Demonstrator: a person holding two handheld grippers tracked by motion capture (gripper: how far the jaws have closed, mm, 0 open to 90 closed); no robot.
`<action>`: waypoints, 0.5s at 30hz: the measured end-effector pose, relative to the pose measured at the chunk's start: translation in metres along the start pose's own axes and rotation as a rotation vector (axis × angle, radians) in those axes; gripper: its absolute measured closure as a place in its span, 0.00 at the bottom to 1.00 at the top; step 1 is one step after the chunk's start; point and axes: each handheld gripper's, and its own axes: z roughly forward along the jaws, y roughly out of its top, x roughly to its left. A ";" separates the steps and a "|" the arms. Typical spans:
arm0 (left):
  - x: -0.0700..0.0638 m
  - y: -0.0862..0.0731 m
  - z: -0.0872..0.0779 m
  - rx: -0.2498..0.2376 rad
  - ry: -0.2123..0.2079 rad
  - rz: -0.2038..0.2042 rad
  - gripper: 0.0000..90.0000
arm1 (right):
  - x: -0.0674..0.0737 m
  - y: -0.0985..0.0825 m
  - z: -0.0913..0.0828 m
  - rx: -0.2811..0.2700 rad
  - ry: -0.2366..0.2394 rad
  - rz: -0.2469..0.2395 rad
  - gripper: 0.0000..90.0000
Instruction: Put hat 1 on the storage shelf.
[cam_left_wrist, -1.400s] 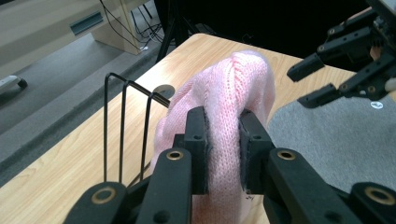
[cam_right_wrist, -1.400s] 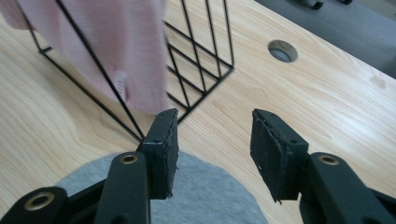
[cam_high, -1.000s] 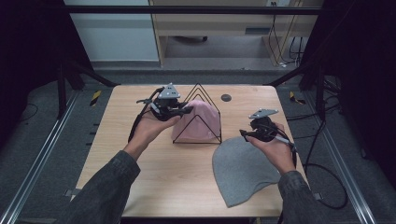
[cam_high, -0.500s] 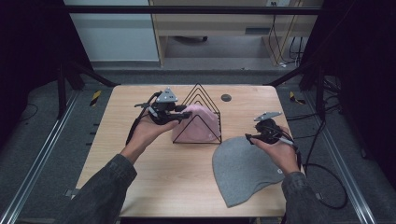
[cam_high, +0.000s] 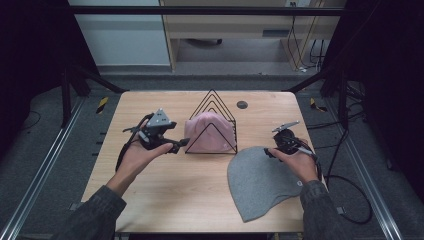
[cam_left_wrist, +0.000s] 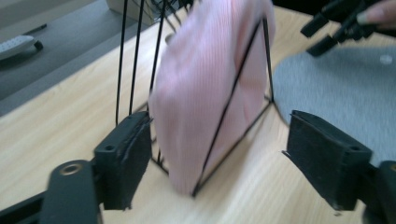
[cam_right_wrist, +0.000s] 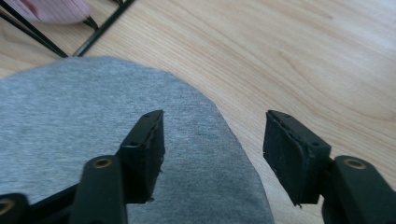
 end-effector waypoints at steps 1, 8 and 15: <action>-0.002 -0.007 -0.001 0.004 0.003 -0.002 0.20 | -0.001 0.000 0.002 0.005 0.003 -0.002 0.48; -0.013 -0.049 -0.006 0.047 -0.017 -0.035 0.07 | -0.002 0.001 0.016 0.040 0.013 -0.004 0.49; -0.021 -0.081 -0.019 0.109 0.010 -0.029 0.08 | -0.004 -0.002 0.021 0.051 0.031 0.010 0.52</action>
